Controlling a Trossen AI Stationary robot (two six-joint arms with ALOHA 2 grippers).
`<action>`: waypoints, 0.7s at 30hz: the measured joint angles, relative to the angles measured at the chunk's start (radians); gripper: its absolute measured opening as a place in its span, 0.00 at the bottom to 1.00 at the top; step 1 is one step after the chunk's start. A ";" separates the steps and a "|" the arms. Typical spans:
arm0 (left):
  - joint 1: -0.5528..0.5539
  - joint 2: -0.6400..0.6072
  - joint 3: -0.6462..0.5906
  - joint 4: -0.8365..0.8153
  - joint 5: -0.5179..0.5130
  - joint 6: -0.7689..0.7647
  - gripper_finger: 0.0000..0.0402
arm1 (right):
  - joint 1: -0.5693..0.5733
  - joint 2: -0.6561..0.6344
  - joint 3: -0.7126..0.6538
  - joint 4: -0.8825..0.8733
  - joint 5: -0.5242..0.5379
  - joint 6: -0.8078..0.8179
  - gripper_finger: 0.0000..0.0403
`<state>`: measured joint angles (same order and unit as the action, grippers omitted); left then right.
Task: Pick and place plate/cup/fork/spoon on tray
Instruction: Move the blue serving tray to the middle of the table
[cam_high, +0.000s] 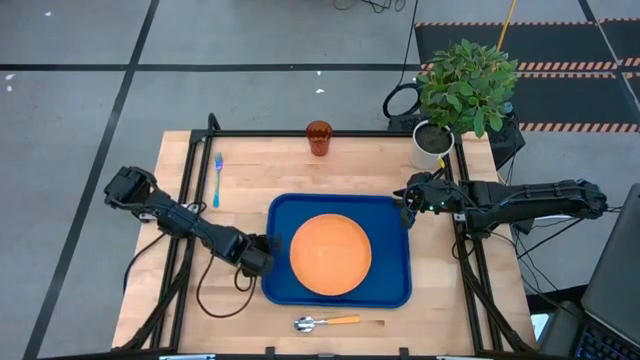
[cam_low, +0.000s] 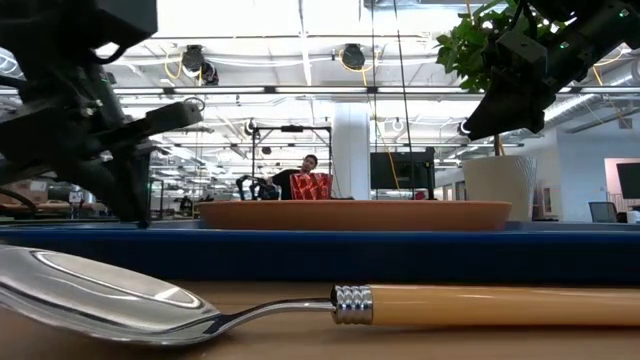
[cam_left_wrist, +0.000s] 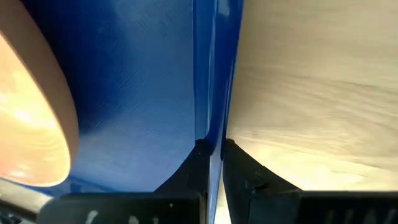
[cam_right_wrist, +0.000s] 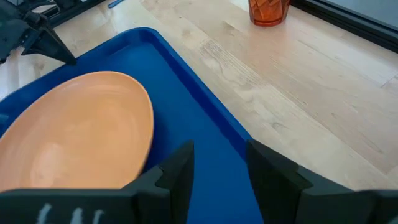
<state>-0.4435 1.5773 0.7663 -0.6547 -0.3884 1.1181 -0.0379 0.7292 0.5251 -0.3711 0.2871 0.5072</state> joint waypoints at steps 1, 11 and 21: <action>-0.005 -0.005 -0.002 -0.007 0.003 -0.008 0.05 | 0.000 0.000 0.000 0.000 0.000 0.000 0.34; -0.017 -0.056 -0.003 -0.028 0.043 -0.081 0.00 | 0.000 0.000 0.000 0.001 0.002 0.000 0.34; 0.015 -0.055 -0.003 -0.029 0.019 -0.118 0.03 | 0.000 0.000 0.000 0.002 0.003 0.004 0.34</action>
<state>-0.4284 1.5227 0.7631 -0.6838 -0.3690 1.0000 -0.0380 0.7296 0.5251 -0.3691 0.2897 0.5110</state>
